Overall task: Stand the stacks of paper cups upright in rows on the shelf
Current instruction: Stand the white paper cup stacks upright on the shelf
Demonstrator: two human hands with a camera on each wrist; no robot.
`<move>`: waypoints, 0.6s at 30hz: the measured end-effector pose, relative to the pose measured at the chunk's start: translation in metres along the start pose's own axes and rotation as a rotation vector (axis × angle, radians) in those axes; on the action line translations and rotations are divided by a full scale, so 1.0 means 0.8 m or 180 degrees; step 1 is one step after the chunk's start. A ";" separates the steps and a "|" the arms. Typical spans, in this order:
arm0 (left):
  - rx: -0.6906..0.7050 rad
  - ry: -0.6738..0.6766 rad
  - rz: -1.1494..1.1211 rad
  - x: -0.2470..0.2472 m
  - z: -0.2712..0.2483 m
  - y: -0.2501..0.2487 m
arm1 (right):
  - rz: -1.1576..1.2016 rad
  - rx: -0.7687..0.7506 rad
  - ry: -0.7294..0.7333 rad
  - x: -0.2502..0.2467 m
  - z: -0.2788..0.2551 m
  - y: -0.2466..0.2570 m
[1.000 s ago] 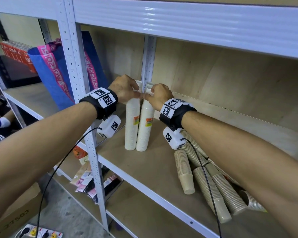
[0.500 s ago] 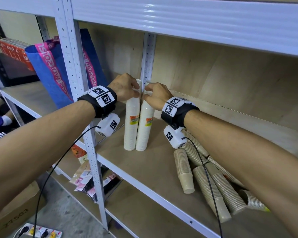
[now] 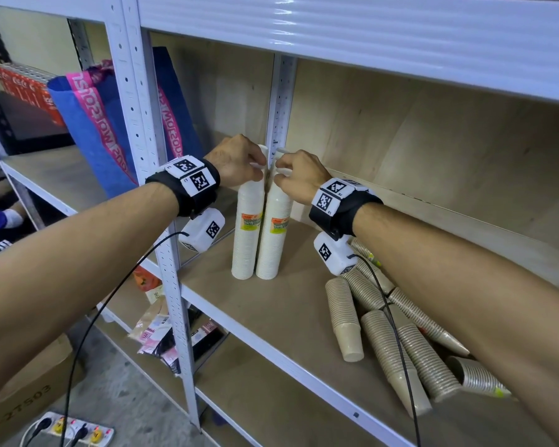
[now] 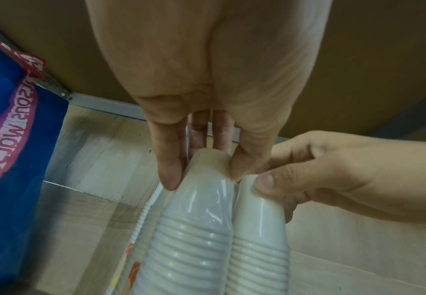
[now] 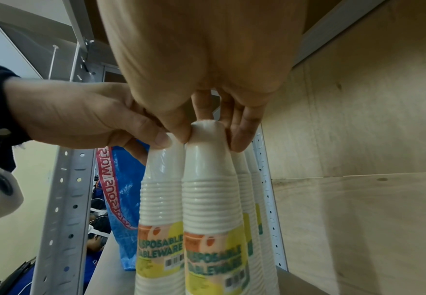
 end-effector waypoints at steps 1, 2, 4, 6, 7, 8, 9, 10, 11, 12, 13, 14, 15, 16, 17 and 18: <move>-0.0001 0.0004 0.0000 0.000 0.000 0.000 | 0.0010 -0.0009 0.0012 -0.001 0.001 -0.002; -0.0003 0.0015 0.0003 0.001 0.001 -0.001 | 0.0055 -0.0009 0.0001 -0.001 0.002 -0.004; 0.0003 0.0041 0.0016 0.001 0.001 -0.002 | 0.0084 0.0020 -0.0070 -0.001 0.002 -0.006; 0.0015 0.0048 0.0021 0.000 0.000 -0.002 | 0.0065 0.0069 -0.0142 -0.001 0.000 -0.006; 0.0020 0.0043 0.0021 0.000 0.000 -0.002 | 0.0055 0.0071 -0.0156 -0.002 -0.002 -0.005; 0.0021 0.0035 0.0020 0.000 0.000 -0.002 | 0.0046 0.0028 -0.0147 -0.001 -0.003 -0.005; 0.0019 0.0033 0.0019 -0.001 -0.001 -0.002 | 0.0041 0.0026 -0.0097 -0.002 -0.004 -0.005; 0.0018 0.0036 0.0021 -0.001 -0.001 -0.003 | 0.0044 0.0017 -0.0029 -0.002 -0.005 -0.005; 0.0017 0.0039 0.0025 -0.001 0.000 -0.002 | 0.0045 0.0041 0.0000 -0.003 -0.005 -0.006; 0.0019 0.0041 0.0034 -0.001 0.000 -0.002 | 0.0058 0.0053 -0.0010 -0.004 -0.005 -0.007; 0.0022 0.0042 0.0041 -0.001 0.000 -0.003 | 0.0074 0.0071 -0.0041 -0.004 -0.004 -0.008; 0.0026 0.0045 0.0048 -0.001 0.001 -0.003 | 0.0082 0.0061 -0.0081 -0.004 -0.004 -0.009; 0.0028 0.0050 0.0058 -0.001 0.001 -0.003 | 0.0083 0.0069 -0.0095 -0.004 -0.005 -0.009; 0.0029 0.0057 0.0066 -0.001 0.002 -0.003 | 0.0098 0.0066 -0.0116 -0.003 -0.004 -0.010; 0.0029 0.0071 0.0067 0.000 0.003 -0.003 | 0.0121 0.0074 -0.0120 -0.002 -0.004 -0.011; 0.0036 0.0091 0.0063 0.000 0.003 -0.003 | 0.0138 0.0069 -0.0127 -0.003 -0.006 -0.011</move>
Point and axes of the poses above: each hand's wrist, its own z-axis towards the middle knuckle, its own x-axis out of the palm, y = z × x, the point moved 5 cm from there along z, towards the middle knuckle, and after that the axes turned 10 degrees about y, right-handed, at the moved point
